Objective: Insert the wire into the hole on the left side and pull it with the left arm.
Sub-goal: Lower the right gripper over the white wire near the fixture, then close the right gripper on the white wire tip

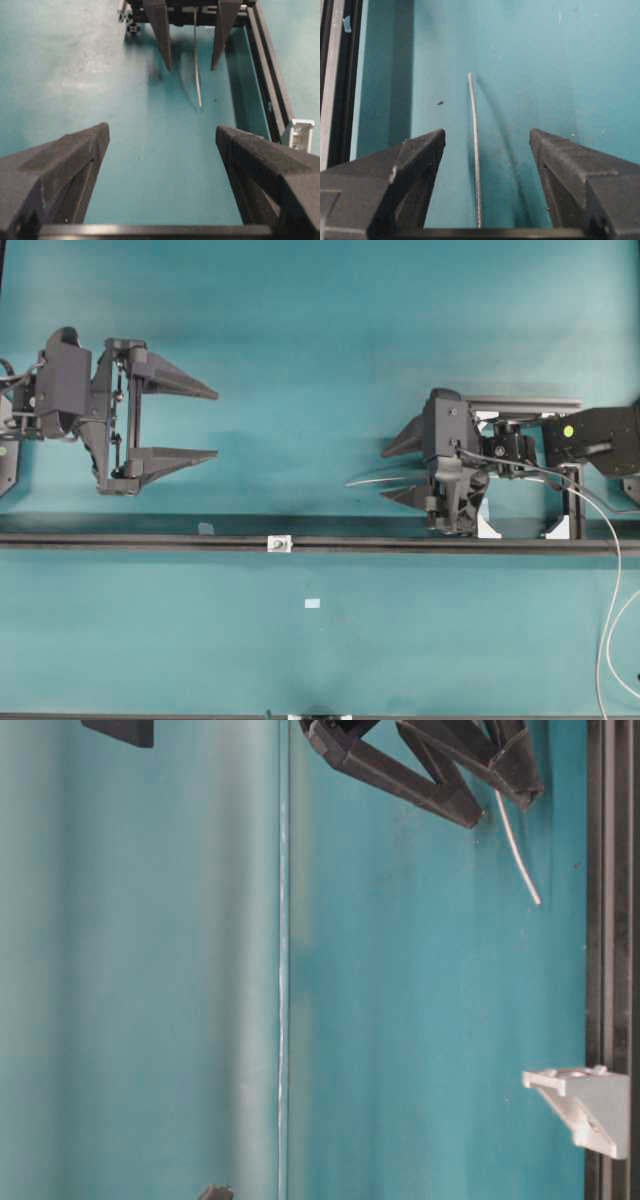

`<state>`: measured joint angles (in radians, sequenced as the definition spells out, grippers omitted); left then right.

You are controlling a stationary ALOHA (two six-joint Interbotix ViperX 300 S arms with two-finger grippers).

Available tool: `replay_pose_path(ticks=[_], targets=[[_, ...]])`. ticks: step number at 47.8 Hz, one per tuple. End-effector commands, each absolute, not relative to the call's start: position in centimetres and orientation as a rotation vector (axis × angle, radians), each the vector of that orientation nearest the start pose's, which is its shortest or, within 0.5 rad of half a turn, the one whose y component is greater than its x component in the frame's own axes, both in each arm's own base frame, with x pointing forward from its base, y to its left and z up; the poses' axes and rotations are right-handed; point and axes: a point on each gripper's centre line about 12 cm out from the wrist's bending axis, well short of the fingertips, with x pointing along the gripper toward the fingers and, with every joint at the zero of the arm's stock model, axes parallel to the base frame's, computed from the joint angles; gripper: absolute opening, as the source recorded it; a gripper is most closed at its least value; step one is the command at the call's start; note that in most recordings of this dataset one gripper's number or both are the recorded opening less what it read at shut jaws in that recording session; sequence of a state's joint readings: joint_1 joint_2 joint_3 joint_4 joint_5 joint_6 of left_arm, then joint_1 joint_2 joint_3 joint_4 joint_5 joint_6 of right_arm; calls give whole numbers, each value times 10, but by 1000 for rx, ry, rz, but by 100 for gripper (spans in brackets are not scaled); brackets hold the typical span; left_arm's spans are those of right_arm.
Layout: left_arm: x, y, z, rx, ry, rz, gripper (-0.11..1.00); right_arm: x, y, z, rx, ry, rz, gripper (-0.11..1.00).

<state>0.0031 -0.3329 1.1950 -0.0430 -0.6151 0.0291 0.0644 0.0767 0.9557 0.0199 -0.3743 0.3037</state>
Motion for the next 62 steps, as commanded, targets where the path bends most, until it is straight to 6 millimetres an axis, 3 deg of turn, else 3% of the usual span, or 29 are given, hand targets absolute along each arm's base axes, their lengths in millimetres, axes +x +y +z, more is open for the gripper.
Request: replay_pose_path(ticks=[1, 7, 17, 27, 34, 38, 53, 62], targets=[[270, 5, 177, -5, 230, 32, 78, 335, 20, 100, 292, 627, -49, 79], [269, 5, 177, -5, 230, 32, 78, 335, 20, 99, 294, 628, -52, 70], [269, 5, 177, -7, 233, 32, 78, 334, 20, 98, 292, 636, -50, 41], [269, 5, 177, -7, 233, 32, 78, 333, 20, 98, 292, 637, -51, 34], [269, 5, 177, -7, 233, 32, 78, 331, 20, 96, 289, 651, -52, 8], [269, 5, 177, -8, 233, 33, 78, 330, 20, 94, 288, 672, -55, -1], [269, 5, 177, -7, 233, 32, 78, 332, 20, 95, 288, 682, -57, -1], [269, 5, 177, -8, 232, 33, 78, 334, 20, 105, 281, 653, -48, -1]])
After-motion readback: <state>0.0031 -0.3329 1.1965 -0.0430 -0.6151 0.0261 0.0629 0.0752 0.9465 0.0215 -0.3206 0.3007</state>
